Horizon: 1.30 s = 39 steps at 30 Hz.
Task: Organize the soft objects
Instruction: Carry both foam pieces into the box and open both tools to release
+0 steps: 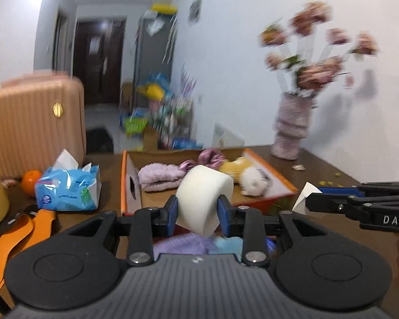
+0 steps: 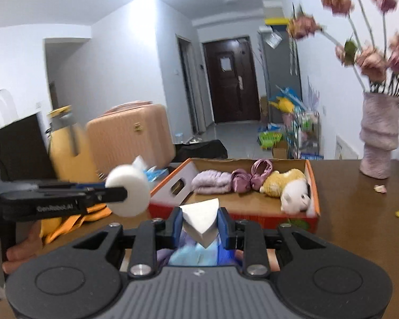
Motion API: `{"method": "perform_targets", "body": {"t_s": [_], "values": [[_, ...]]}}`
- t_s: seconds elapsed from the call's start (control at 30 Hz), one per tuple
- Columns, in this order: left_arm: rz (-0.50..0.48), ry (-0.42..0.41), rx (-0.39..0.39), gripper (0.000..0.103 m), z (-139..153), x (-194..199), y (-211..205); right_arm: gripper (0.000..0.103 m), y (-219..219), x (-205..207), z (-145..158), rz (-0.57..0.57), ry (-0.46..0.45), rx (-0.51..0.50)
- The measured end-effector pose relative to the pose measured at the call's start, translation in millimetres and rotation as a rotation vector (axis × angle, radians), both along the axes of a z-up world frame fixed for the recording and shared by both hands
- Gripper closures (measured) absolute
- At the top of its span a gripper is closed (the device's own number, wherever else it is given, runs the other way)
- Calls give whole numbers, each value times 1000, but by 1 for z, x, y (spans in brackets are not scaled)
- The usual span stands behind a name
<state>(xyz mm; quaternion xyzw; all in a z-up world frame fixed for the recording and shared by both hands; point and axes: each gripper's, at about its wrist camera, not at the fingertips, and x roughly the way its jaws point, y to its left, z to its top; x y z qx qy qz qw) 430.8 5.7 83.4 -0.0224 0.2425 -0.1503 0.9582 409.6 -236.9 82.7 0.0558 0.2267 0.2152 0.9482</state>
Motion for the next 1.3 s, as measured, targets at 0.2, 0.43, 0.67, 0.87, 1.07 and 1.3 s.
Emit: {"method": "perform_targets", "body": {"t_s": [0.2,0.43,0.67,0.87,1.07,1.3], "values": [[56,63,135,71,-22,112,-12,74,35,140,-11,-52,146,-9],[83,170,211,60,-72,182,-19,71,68,252,-65,-103,406,10],[76,133,245,47,-74,180,-13,56,74,269,-78,-112,438,75],[115,108,246,46,-47,162,-1,56,66,246,-49,-124,392,46],[170,25,225,33,2,110,21,41,44,191,-2,-116,250,-78],[233,-58,178,29,50,53,27,35,-9,135,32,-218,189,-58]]}}
